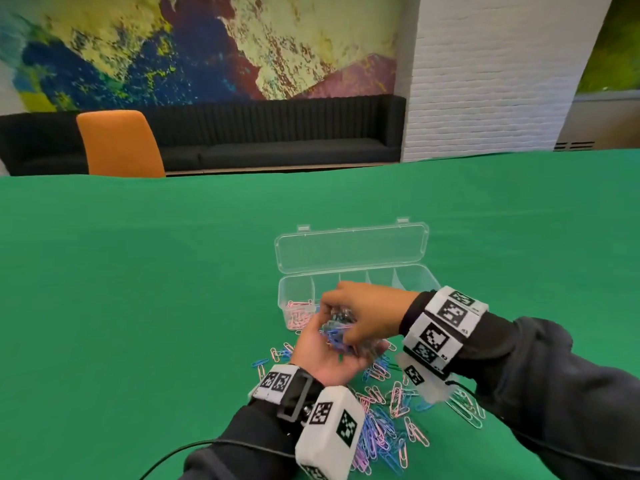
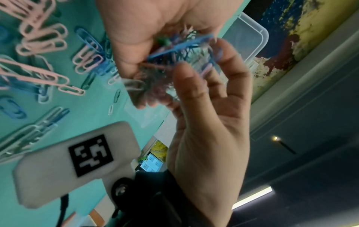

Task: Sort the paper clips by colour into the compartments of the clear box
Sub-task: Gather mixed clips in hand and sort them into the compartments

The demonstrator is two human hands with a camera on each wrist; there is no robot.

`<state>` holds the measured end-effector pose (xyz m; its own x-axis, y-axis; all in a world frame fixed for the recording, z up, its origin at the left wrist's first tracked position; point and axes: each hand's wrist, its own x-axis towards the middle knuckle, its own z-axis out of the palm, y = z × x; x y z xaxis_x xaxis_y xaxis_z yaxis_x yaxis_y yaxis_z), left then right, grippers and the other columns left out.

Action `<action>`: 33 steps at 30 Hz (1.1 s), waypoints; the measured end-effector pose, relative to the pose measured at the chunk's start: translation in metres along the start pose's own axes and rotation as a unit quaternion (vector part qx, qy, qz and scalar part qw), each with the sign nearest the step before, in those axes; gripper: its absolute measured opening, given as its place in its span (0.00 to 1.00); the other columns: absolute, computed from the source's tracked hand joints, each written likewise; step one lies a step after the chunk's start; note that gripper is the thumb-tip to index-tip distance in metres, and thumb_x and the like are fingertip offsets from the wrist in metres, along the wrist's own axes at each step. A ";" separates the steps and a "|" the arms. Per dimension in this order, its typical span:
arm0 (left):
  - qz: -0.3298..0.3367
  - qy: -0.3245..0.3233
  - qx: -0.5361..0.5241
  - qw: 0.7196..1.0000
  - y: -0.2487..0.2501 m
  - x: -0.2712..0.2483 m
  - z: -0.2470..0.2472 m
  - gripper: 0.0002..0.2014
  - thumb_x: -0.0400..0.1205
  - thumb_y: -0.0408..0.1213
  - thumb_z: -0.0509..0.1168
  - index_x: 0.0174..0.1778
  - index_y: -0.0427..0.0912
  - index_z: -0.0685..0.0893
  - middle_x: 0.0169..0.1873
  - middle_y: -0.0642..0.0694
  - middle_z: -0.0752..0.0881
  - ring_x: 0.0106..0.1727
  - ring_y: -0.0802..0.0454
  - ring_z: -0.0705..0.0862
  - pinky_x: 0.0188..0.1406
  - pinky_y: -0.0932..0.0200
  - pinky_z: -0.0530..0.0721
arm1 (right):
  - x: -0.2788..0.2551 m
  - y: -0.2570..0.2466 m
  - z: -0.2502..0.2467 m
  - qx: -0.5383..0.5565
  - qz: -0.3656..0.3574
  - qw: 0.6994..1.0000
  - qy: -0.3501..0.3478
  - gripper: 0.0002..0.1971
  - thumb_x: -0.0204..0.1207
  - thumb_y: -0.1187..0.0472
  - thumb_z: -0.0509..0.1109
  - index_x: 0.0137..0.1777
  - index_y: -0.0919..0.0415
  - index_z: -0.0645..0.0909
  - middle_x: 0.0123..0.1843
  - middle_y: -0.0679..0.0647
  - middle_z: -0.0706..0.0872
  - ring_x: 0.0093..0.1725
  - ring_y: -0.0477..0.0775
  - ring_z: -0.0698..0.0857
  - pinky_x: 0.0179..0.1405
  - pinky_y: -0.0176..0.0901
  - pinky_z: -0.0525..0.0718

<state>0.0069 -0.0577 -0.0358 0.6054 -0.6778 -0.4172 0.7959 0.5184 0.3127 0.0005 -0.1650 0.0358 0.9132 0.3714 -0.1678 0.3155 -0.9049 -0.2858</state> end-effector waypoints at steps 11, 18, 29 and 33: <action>0.023 0.025 -0.037 0.999 0.005 0.021 -0.012 0.13 0.75 0.37 0.61 0.30 0.33 0.85 0.32 0.36 0.84 0.23 0.44 0.83 0.17 0.60 0.83 | -0.046 0.034 -0.048 0.302 -0.034 0.933 0.193 0.08 0.74 0.67 0.71 0.49 0.53 0.80 0.44 0.51 0.85 0.38 0.47 0.82 0.32 0.43 0.86; 0.009 -0.012 -0.057 0.998 0.010 0.029 -0.020 0.12 0.76 0.38 0.60 0.27 0.40 0.76 0.22 0.47 0.71 0.15 0.55 0.69 0.05 0.71 0.63 | -0.027 0.061 -0.023 0.265 0.008 0.953 0.149 0.06 0.75 0.61 0.71 0.49 0.50 0.80 0.42 0.50 0.84 0.36 0.45 0.79 0.32 0.36 0.81; 0.035 -0.030 -0.090 0.995 0.016 0.038 -0.019 0.11 0.76 0.38 0.60 0.32 0.37 0.82 0.25 0.43 0.80 0.18 0.51 0.78 0.12 0.63 0.80 | -0.007 0.046 -0.008 0.155 0.001 0.983 0.099 0.04 0.74 0.52 0.70 0.46 0.45 0.79 0.39 0.46 0.84 0.39 0.43 0.80 0.38 0.32 0.75; 0.038 -0.110 -0.132 0.984 0.018 0.030 -0.020 0.14 0.61 0.26 0.78 0.42 0.29 0.89 0.43 0.32 0.89 0.32 0.37 0.89 0.28 0.40 0.88 | -0.009 0.041 -0.011 0.144 0.002 0.985 0.094 0.04 0.73 0.52 0.71 0.46 0.48 0.81 0.39 0.44 0.87 0.38 0.42 0.82 0.40 0.37 0.79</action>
<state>0.0387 -0.0580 -0.0600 0.6720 -0.7135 -0.1981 0.7374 0.6693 0.0907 0.0076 -0.2073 0.0357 0.9543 0.2988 0.0010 0.2508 -0.7990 -0.5466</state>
